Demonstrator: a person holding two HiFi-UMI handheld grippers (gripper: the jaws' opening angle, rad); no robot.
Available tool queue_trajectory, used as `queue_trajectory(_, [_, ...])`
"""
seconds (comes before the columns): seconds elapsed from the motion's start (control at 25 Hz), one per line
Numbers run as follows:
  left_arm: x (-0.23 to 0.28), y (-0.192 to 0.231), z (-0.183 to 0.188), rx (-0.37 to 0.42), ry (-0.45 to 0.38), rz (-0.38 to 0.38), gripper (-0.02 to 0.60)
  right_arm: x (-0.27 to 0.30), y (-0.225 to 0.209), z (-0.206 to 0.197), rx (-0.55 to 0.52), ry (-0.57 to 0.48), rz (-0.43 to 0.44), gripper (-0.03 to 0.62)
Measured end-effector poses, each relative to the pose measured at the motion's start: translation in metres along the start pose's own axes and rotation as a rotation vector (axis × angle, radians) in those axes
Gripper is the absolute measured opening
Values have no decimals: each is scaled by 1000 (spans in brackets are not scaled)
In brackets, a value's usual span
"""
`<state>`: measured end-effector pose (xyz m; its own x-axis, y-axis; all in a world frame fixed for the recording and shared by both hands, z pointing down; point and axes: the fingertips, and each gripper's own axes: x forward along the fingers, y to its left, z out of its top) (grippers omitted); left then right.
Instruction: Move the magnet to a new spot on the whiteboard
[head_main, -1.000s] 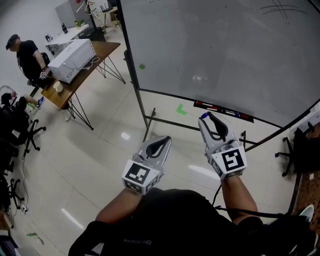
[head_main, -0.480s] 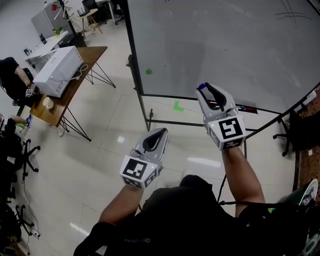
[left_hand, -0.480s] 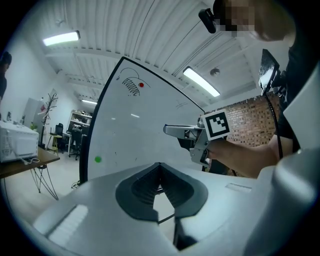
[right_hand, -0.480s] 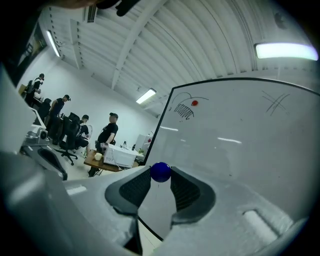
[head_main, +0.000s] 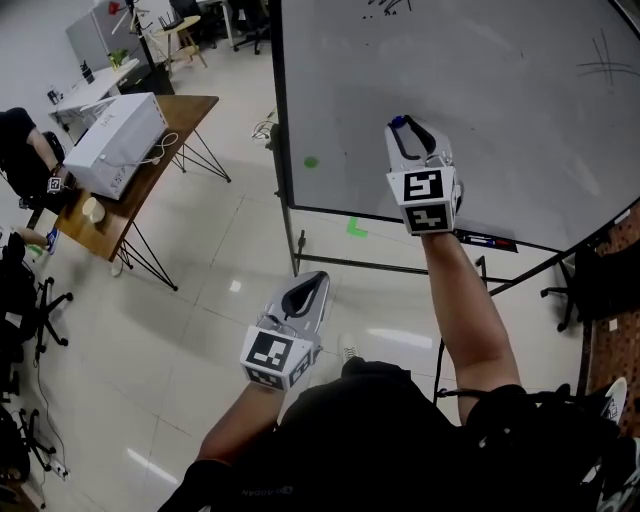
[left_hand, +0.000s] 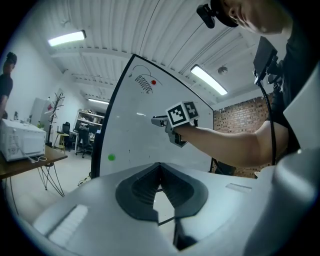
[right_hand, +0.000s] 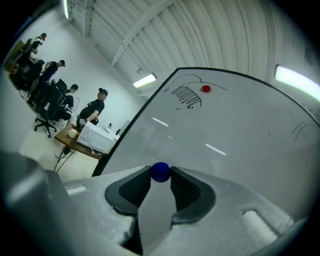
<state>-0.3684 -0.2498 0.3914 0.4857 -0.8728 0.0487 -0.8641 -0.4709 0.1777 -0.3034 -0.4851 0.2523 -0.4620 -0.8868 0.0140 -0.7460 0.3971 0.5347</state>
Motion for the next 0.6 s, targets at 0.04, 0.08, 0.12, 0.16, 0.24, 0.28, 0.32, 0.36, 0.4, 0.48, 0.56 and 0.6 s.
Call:
queue_trajectory(0.04, [1, 3, 1, 2, -4, 5, 15, 9, -2, 0, 1, 14, -12, 112])
queue_trajectory(0.08, [2, 7, 3, 3, -10, 10, 15, 17, -3, -1, 5, 24, -17, 112])
queue_trajectory(0.12, [4, 10, 5, 3, -16, 16, 15, 24, -4, -1, 12, 33, -16, 112])
queue_trajectory(0.16, [6, 13, 6, 3, -21, 20, 15, 29, -4, -2, 19, 41, -14, 112])
queue_trajectory(0.24, [10, 16, 6, -3, -31, 25, 15, 36, -5, -5, 21, 54, -16, 112])
queue_trajectory(0.28, [12, 17, 6, -6, -35, 26, 15, 38, -7, -5, 17, 59, -20, 112])
queue_trajectory(0.32, [14, 17, 5, -10, -37, 26, 15, 40, -7, -6, 14, 62, -25, 112])
queue_trajectory(0.36, [16, 17, 4, -13, -37, 26, 15, 41, -7, -6, 12, 67, -30, 112])
queue_trajectory(0.4, [17, 17, 3, -16, -37, 26, 15, 43, -7, -6, 10, 72, -34, 112])
queue_trajectory(0.48, [20, 16, 2, -20, -39, 25, 15, 46, -9, -8, 4, 80, -48, 113])
queue_trajectory(0.56, [21, 16, 1, -21, -43, 26, 15, 49, -12, -10, 0, 87, -66, 114])
queue_trajectory(0.6, [21, 16, 0, -21, -44, 28, 15, 50, -13, -10, -2, 89, -75, 114])
